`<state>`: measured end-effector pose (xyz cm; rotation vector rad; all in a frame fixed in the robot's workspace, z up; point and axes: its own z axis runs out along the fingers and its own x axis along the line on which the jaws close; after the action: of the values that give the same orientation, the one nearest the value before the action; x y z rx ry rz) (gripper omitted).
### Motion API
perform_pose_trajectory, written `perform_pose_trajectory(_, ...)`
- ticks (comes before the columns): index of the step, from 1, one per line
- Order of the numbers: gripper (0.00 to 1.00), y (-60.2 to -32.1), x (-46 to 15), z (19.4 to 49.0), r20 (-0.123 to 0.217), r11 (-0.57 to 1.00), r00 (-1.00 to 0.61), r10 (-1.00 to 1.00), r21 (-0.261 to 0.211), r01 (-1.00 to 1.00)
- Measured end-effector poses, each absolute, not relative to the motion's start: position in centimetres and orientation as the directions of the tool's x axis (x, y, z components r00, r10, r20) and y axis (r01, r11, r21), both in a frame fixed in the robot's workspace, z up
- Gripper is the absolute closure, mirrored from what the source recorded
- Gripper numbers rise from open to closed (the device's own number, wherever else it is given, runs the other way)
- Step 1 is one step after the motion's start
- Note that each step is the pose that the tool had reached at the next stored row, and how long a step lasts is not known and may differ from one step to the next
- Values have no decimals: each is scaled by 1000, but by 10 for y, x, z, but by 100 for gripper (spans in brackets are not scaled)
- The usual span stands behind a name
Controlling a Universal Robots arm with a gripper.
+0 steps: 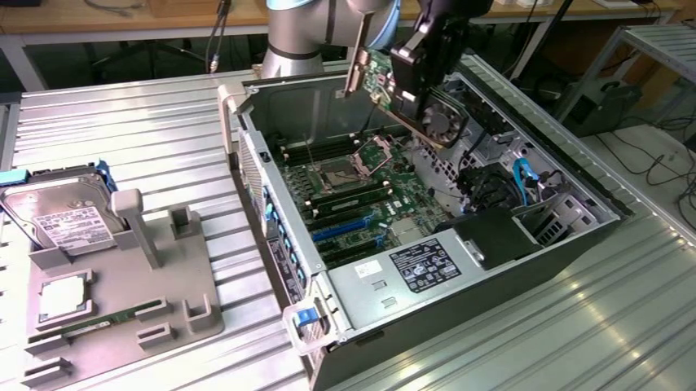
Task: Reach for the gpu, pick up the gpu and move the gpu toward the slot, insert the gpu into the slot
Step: 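Insert the gpu into the slot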
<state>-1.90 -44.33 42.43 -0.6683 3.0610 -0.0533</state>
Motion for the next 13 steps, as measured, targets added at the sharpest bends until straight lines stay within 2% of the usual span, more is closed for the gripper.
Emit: perform_pose_trajectory(13,73,-443,-19,424,-1,833,-834,-552,-35,-552)
